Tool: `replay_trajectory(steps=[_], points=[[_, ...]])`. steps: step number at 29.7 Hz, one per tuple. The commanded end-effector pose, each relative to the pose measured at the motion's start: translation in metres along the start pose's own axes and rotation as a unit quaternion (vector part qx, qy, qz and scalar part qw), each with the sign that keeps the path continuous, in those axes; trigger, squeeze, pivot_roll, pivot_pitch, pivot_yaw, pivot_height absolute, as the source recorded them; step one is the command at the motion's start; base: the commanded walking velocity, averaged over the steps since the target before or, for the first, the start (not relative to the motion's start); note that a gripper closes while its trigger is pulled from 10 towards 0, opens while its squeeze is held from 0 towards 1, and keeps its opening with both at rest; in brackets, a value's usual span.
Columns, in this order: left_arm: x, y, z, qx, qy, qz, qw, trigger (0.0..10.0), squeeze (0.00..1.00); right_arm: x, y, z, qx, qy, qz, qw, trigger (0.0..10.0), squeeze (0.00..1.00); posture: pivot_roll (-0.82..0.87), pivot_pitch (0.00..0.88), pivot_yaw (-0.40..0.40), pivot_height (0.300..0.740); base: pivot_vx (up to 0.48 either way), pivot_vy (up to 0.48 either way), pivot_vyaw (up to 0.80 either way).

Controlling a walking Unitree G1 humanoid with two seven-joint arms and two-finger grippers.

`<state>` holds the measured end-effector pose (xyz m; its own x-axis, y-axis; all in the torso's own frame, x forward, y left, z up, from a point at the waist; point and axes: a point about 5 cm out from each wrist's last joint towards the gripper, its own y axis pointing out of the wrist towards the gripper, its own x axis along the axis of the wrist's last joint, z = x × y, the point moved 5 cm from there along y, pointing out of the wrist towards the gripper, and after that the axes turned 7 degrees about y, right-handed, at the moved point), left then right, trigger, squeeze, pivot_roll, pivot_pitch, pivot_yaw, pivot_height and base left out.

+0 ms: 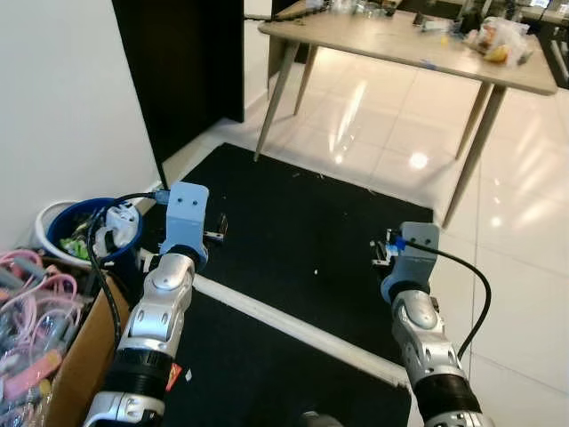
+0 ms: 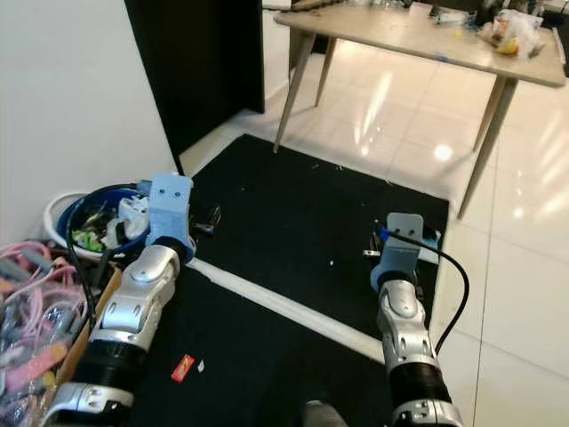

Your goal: Picking trash to rubbish bin

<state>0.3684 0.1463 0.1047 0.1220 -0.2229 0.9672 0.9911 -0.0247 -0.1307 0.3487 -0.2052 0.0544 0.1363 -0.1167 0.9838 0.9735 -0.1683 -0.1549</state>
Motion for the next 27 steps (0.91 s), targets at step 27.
replay_trajectory(steps=[27], points=[[0.011, -0.003, -0.006, -0.027, -0.03, -0.028, 0.999, 10.0, 0.0, -0.005, 0.001, 0.01, 0.025, -0.001, 0.021, 0.999, 10.0, 0.0, -0.07, 0.029, 0.013, 0.74, 0.0, 0.0, -0.58]])
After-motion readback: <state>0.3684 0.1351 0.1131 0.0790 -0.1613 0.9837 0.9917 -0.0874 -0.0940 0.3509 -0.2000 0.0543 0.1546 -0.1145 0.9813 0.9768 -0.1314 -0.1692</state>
